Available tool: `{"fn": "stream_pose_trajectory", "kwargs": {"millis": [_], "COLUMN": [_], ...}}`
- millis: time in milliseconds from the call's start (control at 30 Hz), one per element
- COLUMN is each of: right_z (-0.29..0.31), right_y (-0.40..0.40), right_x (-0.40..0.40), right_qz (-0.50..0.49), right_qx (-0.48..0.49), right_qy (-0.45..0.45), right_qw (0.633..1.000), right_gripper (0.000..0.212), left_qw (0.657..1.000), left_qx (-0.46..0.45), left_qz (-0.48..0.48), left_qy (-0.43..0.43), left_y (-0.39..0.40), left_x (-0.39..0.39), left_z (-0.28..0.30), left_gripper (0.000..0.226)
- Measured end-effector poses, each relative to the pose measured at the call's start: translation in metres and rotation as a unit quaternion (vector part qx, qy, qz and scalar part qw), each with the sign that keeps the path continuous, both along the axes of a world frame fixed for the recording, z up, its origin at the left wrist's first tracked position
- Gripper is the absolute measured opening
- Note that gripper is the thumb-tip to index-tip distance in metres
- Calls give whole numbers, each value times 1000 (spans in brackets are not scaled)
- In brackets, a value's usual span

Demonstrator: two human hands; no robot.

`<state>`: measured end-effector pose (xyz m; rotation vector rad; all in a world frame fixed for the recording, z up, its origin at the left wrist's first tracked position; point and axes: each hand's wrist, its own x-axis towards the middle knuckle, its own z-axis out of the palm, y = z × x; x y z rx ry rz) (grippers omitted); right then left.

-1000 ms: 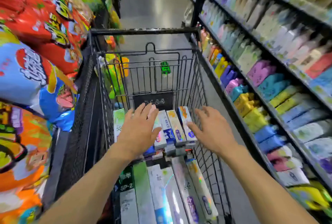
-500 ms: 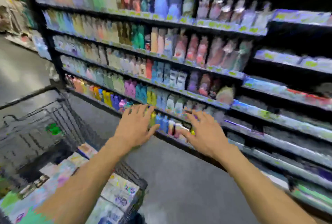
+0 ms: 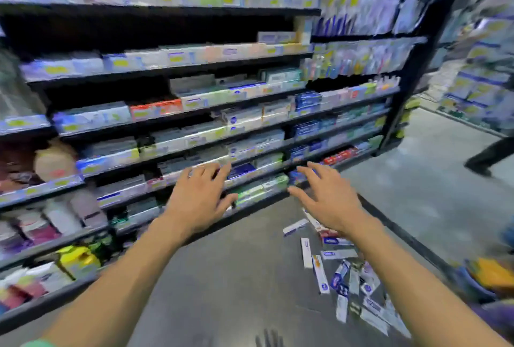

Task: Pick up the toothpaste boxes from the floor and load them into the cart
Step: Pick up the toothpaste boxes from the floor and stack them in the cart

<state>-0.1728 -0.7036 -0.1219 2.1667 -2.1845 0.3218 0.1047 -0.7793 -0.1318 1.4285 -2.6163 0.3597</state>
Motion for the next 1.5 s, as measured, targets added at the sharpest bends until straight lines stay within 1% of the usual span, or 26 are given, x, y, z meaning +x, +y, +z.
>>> {"fn": "stream_pose_trajectory", "kwargs": {"millis": [67, 167, 233, 333, 400, 433, 533, 600, 767, 833, 967, 1000, 1100, 1233, 1333, 1500], "right_z": [-2, -5, -13, -27, -37, -44, -64, -77, -103, -117, -154, -169, -232, -321, -400, -560], "right_y": [12, 35, 51, 73, 84, 88, 96, 96, 77, 66, 38, 31, 19, 13, 17, 32], "right_x": [-61, -137, -177, -224, -248, -258, -284, -300, -345, -368, -416, -427, -458, -491, -511, -513], "right_qz": [-62, -145, -189, -248, -284, -299, -339, -360, -407, -425, -466, -470, -441, -435, -439, -424], "right_qx": [5, 11, 18, 10, 25, 37, 51, 57, 72, 76, 72, 77, 144, 158, 160, 177], "right_qy": [-5, 12, 0, -21, -30, -36, -50, -66, -82, -84, -114, -118, -113, -117, -123, -141], "right_qw": [998, 989, 982, 968, 958, 953, 938, 929, 907, 898, 874, 871, 878, 879, 875, 877], "right_gripper": [84, 83, 74, 75, 70, 71, 87, 89, 86, 85, 67, 65, 77, 75, 79, 78], "left_qw": [999, 994, 989, 978, 970, 966, 955, 947, 930, 924, 899, 893, 884, 869, 861, 860], "left_qx": [2, -1, 11, 37, 54, 58, 71, 84, 98, 106, 137, 144, 160, 186, 198, 219], "left_qz": [-45, -108, -149, -203, -235, -249, -285, -303, -347, -358, -401, -411, -424, -443, -453, -439], "left_qy": [6, -5, -16, -29, -41, -45, -48, -57, -69, -82, -110, -112, -115, -115, -119, -137], "left_y": [-21, -40, -44, -47, -50, -52, -60, -69, -103, -121, -152, -158, -168, -165, -158, -147], "left_x": [-63, -157, -213, -283, -320, -336, -380, -409, -480, -511, -572, -587, -626, -665, -679, -683], "left_z": [-1, -5, -9, -20, -30, -35, -54, -68, -110, -126, -162, -174, -217, -300, -382, -542], "left_gripper": [74, 73, 76, 83, 86, 86, 85, 84, 75, 74, 77, 75, 74, 75, 72, 75]}}
